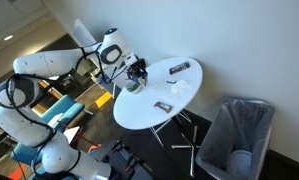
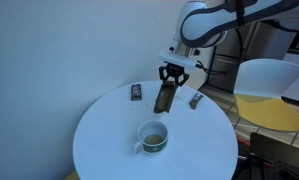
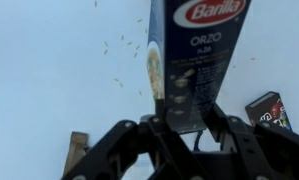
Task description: Pour the contents of the box into the cup, then mix it with the spoon
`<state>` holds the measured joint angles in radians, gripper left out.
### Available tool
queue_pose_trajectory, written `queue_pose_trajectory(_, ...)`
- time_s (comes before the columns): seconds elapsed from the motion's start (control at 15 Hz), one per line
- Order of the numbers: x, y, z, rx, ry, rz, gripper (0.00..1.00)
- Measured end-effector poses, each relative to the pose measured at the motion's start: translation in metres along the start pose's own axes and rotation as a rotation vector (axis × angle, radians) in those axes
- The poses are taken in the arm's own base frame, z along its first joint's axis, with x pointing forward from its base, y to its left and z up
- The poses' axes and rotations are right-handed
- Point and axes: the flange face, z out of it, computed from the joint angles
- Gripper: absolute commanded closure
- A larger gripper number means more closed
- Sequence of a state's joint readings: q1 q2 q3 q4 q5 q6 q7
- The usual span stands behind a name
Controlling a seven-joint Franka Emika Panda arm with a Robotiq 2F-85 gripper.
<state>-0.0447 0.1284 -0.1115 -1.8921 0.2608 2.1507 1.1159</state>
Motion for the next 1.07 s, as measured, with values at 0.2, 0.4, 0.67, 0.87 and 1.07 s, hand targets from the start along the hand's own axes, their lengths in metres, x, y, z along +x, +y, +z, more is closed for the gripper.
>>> queue_pose_trajectory(0.2, -0.019, -0.005, -0.001, -0.026, 0.064, -0.032, 0.56)
queue_pose_trajectory(0.4, -0.028, -0.006, 0.000, -0.030, 0.070, -0.051, 0.56)
queue_pose_trajectory(0.67, -0.027, -0.006, 0.001, -0.032, 0.070, -0.050, 0.81)
queue_pose_trajectory(0.87, -0.029, -0.007, 0.003, -0.040, 0.079, -0.063, 0.81)
queue_pose_trajectory(1.07, -0.037, -0.010, 0.002, -0.050, 0.112, -0.104, 0.81)
